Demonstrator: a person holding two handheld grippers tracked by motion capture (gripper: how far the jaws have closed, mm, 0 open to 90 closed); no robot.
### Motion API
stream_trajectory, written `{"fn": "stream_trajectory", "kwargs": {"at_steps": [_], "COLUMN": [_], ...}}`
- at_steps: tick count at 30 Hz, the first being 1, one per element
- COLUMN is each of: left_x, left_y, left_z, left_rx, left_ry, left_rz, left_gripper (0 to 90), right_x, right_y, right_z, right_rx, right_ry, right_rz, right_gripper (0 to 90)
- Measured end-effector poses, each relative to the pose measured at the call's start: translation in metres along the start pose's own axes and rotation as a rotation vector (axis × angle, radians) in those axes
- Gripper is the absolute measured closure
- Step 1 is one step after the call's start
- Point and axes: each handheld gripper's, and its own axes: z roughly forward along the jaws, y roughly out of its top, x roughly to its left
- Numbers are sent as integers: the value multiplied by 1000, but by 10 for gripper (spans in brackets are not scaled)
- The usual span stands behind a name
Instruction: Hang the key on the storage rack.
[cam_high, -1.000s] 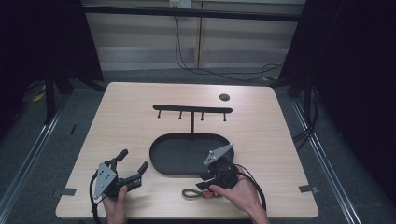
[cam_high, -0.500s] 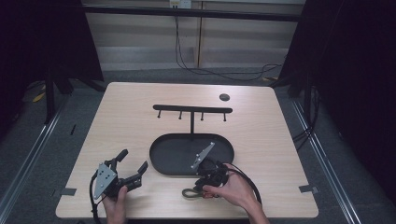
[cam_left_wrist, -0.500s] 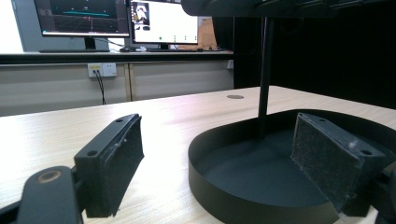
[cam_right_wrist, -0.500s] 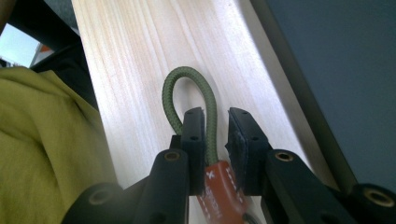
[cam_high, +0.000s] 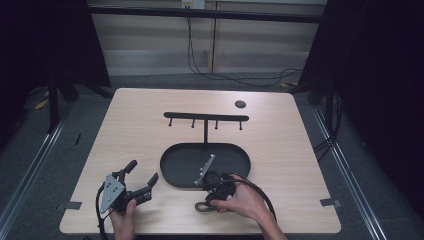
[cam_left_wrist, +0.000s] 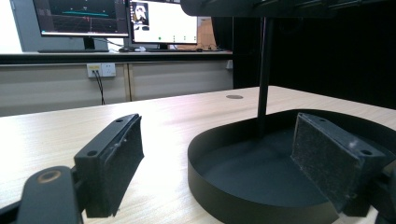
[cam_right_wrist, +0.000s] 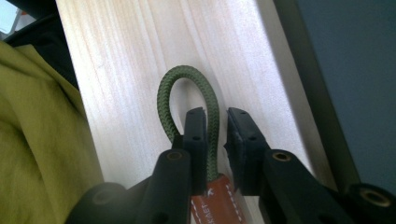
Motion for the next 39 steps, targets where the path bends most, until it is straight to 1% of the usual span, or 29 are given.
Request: {"fn": "stream_trajectory", "kwargs": {"at_steps": [1,2,5,9,10,11,13,15,18,21,22,24,26,29,31,35,36,37,39], "left_x": [0,0,0,0,0,0,0,0,0,0,0,0,0,0,0,0,0,0,0], "left_y": [0,0,0,0,0,0,0,0,0,0,0,0,0,0,0,0,0,0,0], "left_z": [0,0,0,0,0,0,0,0,0,0,0,0,0,0,0,0,0,0,0], "left_rx": [-2,0,0,0,0,0,0,0,-1,1,0,0,-4,0,-1,-3,-3,-3,-3], "left_ry": [0,0,0,0,0,-1,-1,-1,-2,-1,-1,-1,-1,-1,-2,-3,-3,-4,-5], "left_rz": [0,0,0,0,0,0,0,0,0,3,0,0,-4,0,0,-2,-2,-2,-3], "left_gripper": [162,162,162,162,162,162,162,162,162,162,162,162,162,162,162,162,162,162,162], "right_x": [0,0,0,2,4,4,7,9,14,17,16,15,13,12,10,5,4,4,2], "right_y": [0,0,-1,-1,0,0,1,1,3,5,6,7,7,10,13,16,16,17,18], "right_z": [0,1,3,5,6,6,6,7,8,8,9,8,9,9,9,9,9,8,7], "right_rx": [4,10,30,38,46,43,48,49,62,85,86,95,92,114,132,151,148,165,160], "right_ry": [1,-8,-9,-37,-40,-47,-62,-86,-119,-130,-130,-120,-115,-104,-93,-56,-53,-59,-55], "right_rz": [10,3,0,-20,-26,-39,-45,-48,-77,-71,-76,-54,-50,-30,-27,-17,-19,-9,-8], "right_gripper": [790,791,790,779,781,782,789,813,824,841,844,847,849,854,854,855,854,855,855]}}
